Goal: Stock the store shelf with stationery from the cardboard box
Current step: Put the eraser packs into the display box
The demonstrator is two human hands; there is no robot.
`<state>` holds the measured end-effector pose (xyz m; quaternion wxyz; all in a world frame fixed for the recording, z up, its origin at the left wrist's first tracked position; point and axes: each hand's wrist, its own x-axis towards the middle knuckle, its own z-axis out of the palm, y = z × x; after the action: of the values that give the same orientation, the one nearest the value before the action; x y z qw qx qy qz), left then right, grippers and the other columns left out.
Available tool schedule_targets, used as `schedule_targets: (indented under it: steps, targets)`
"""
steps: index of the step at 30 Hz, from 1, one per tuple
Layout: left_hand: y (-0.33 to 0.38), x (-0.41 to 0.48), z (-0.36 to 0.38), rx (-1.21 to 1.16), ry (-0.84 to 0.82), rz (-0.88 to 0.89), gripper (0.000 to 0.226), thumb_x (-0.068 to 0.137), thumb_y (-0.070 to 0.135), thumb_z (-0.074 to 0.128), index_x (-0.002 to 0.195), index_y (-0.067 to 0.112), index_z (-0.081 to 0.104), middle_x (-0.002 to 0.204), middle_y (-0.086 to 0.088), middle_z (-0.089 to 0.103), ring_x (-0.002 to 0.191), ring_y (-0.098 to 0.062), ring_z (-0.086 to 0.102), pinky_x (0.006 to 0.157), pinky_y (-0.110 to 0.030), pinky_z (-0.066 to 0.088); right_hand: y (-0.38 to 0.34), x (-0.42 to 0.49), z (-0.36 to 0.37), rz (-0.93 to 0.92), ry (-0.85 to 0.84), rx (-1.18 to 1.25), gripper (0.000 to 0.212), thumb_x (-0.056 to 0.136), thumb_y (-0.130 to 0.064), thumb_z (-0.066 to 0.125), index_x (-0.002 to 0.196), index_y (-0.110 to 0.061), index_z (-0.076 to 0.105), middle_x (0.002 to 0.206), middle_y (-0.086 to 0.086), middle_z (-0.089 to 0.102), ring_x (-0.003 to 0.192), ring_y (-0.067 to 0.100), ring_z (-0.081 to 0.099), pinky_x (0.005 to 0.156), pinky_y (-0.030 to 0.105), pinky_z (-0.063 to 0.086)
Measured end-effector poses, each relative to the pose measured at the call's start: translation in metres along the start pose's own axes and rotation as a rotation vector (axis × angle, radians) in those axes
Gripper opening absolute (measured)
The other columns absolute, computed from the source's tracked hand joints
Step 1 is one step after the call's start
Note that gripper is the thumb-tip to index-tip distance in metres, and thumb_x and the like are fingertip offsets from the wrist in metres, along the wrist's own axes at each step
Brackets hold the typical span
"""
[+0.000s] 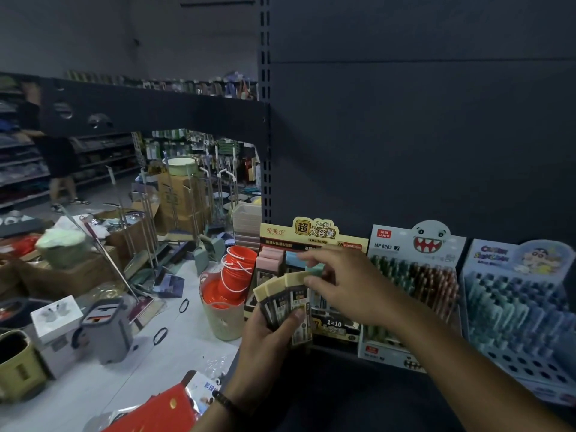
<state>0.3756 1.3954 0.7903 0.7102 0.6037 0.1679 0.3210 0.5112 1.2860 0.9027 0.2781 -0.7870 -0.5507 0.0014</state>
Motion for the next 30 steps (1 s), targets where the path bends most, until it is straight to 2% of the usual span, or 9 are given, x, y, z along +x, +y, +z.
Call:
schedule_targets:
  steps: [5, 8, 12, 15, 18, 20, 23, 28, 30]
  targets:
    - [0.004, -0.002, 0.002, 0.07, -0.049, 0.043, 0.033, 0.101, 0.014, 0.067, 0.131, 0.028, 0.064, 0.127, -0.007, 0.073, 0.12, -0.029, 0.069, 0.105, -0.062, 0.051, 0.002, -0.002, 0.0, -0.025, -0.026, -0.003, 0.019, 0.099, -0.03, 0.072, 0.117, -0.036, 0.075, 0.096, -0.022, 0.064, 0.084, -0.003, 0.058, 0.073, 0.018, 0.041]
    - [0.006, -0.005, 0.002, 0.042, -0.073, 0.035, 0.031, 0.103, 0.016, 0.062, 0.133, 0.023, 0.063, 0.125, -0.006, 0.075, 0.118, -0.027, 0.07, 0.102, -0.056, 0.055, 0.007, -0.003, -0.01, -0.009, -0.026, 0.099, 0.012, 0.097, -0.027, 0.075, 0.106, -0.035, 0.076, 0.09, -0.019, 0.069, 0.084, -0.002, 0.063, 0.072, 0.02, 0.048]
    - [0.004, -0.007, 0.002, -0.139, -0.057, -0.12, 0.032, 0.106, 0.017, 0.051, 0.136, 0.026, 0.057, 0.127, -0.014, 0.072, 0.113, -0.047, 0.068, 0.068, -0.046, 0.058, 0.025, -0.009, -0.03, 0.043, 0.051, 0.248, 0.018, 0.097, -0.021, 0.075, 0.105, -0.037, 0.076, 0.097, -0.015, 0.073, 0.086, 0.004, 0.071, 0.079, 0.036, 0.063]
    - [0.006, -0.008, 0.003, -0.069, -0.06, -0.094, 0.032, 0.108, 0.017, 0.049, 0.137, 0.029, 0.053, 0.125, -0.006, 0.074, 0.113, -0.033, 0.071, 0.086, -0.053, 0.061, 0.038, -0.015, -0.047, 0.066, 0.149, 0.328, 0.024, 0.098, -0.011, 0.074, 0.109, -0.032, 0.076, 0.101, -0.008, 0.075, 0.082, 0.012, 0.076, 0.073, 0.04, 0.066]
    - [0.01, -0.012, 0.004, 0.016, -0.087, -0.028, 0.036, 0.108, 0.016, 0.05, 0.142, 0.026, 0.048, 0.125, -0.003, 0.075, 0.109, -0.027, 0.074, 0.093, -0.049, 0.061, 0.045, -0.015, -0.056, 0.087, 0.224, 0.164, 0.022, 0.097, -0.017, 0.076, 0.107, -0.037, 0.076, 0.099, -0.016, 0.073, 0.083, 0.003, 0.072, 0.077, 0.032, 0.06]
    - [0.011, -0.014, 0.005, 0.023, -0.087, -0.012, 0.038, 0.107, 0.014, 0.053, 0.142, 0.025, 0.049, 0.125, -0.006, 0.075, 0.107, -0.032, 0.075, 0.094, -0.052, 0.061, 0.045, -0.014, -0.054, 0.095, 0.27, 0.036, 0.017, 0.095, -0.02, 0.077, 0.105, -0.034, 0.077, 0.096, -0.021, 0.072, 0.088, -0.004, 0.066, 0.079, 0.025, 0.054]
    - [0.012, -0.013, 0.007, 0.032, -0.097, -0.004, 0.037, 0.105, 0.013, 0.055, 0.14, 0.026, 0.053, 0.125, -0.005, 0.075, 0.105, -0.032, 0.076, 0.091, -0.053, 0.062, 0.047, -0.012, -0.043, 0.12, 0.302, -0.077, 0.017, 0.095, -0.019, 0.075, 0.108, -0.029, 0.078, 0.1, -0.017, 0.074, 0.092, -0.001, 0.065, 0.085, 0.025, 0.054]
    - [0.009, -0.012, 0.006, 0.092, -0.106, 0.04, 0.035, 0.105, 0.01, 0.057, 0.137, 0.023, 0.06, 0.126, -0.001, 0.075, 0.113, -0.021, 0.073, 0.083, -0.032, 0.063, 0.054, -0.004, -0.034, 0.188, 0.289, -0.166, 0.018, 0.094, -0.021, 0.074, 0.11, -0.029, 0.078, 0.11, -0.007, 0.078, 0.101, 0.011, 0.07, 0.091, 0.034, 0.058]
    - [0.008, -0.01, 0.005, 0.131, -0.111, 0.044, 0.035, 0.105, 0.012, 0.058, 0.138, 0.024, 0.06, 0.126, 0.0, 0.075, 0.115, -0.021, 0.073, 0.088, -0.038, 0.063, 0.055, -0.003, -0.032, 0.211, 0.275, -0.183, 0.017, 0.095, -0.023, 0.075, 0.111, -0.03, 0.077, 0.11, -0.008, 0.077, 0.101, 0.01, 0.069, 0.09, 0.034, 0.058]
